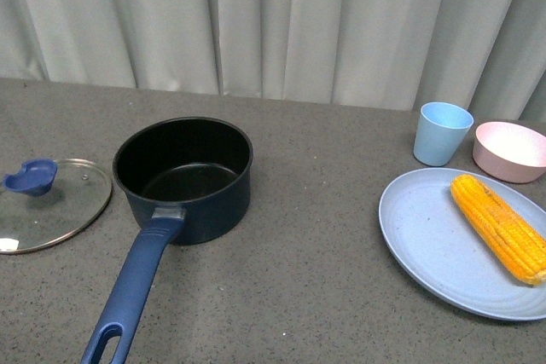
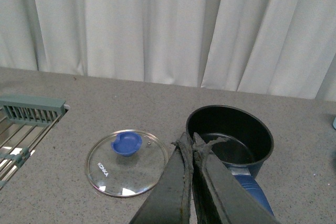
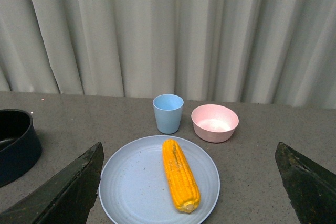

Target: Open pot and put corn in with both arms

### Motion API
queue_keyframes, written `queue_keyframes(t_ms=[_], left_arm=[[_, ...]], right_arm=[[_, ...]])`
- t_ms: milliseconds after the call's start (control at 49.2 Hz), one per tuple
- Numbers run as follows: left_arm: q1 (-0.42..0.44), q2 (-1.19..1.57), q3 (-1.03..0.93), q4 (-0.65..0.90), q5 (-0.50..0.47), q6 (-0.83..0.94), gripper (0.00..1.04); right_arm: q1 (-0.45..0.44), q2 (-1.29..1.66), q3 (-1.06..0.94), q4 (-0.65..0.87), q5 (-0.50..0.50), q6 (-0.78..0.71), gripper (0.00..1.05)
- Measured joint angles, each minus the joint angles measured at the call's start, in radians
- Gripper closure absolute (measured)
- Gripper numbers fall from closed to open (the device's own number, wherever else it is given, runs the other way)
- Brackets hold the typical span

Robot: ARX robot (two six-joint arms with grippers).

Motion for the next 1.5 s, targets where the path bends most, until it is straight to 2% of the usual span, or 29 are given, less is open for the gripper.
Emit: queue_keyframes(t_ms=[122, 224, 569, 610, 630, 691, 732, 834, 915, 996, 1118, 1261, 1505], left_arm=[[0.000, -0.039, 0.000, -0.040, 0.000, 0.000, 1.01], [0.000, -0.184, 0.000, -0.206, 0.000, 0.000, 1.01], [0.000, -0.207, 0.000, -0.214, 0.000, 0.000, 1.01], [0.000, -0.207, 0.000, -0.214, 0.000, 0.000, 1.01], [0.000, -0.207, 0.000, -0.214, 0.000, 0.000, 1.00], [0.000, -0.207, 0.000, -0.214, -0.001, 0.000, 0.90], [0.000, -0.208, 0.000, -0.214, 0.000, 0.000, 0.81], [0.000, -0.208, 0.000, -0.214, 0.000, 0.000, 0.61], [0.000, -0.208, 0.000, -0.214, 0.000, 0.000, 0.50], [0.000, -0.208, 0.000, -0.214, 0.000, 0.000, 0.31], [0.000, -0.208, 0.000, -0.214, 0.000, 0.001, 0.05], [0.000, -0.208, 0.000, -0.214, 0.000, 0.001, 0.06], [0.000, -0.208, 0.000, -0.214, 0.000, 0.001, 0.06]], right_arm=[[0.000, 0.000, 0.000, 0.000, 0.000, 0.000, 0.09], [0.000, 0.000, 0.000, 0.000, 0.000, 0.000, 0.09], [0.000, 0.000, 0.000, 0.000, 0.000, 0.000, 0.09], [0.014, 0.011, 0.005, -0.019, 0.053, -0.011, 0.09], [0.049, 0.041, 0.026, -0.068, 0.164, -0.033, 0.09], [0.090, 0.150, 0.058, -0.110, 0.340, -0.048, 0.09], [0.081, 0.252, 0.069, -0.077, 0.357, -0.048, 0.09], [0.018, 0.515, 0.105, 0.084, 0.229, -0.040, 0.09], [-0.014, 0.678, 0.146, 0.169, 0.155, -0.027, 0.09], [-0.045, 0.976, 0.232, 0.286, 0.057, 0.003, 0.09], [-0.055, 1.313, 0.367, 0.330, 0.032, 0.063, 0.09], [-0.058, 1.559, 0.533, 0.277, 0.052, 0.097, 0.09], [-0.057, 1.789, 0.726, 0.206, 0.038, 0.067, 0.09]])
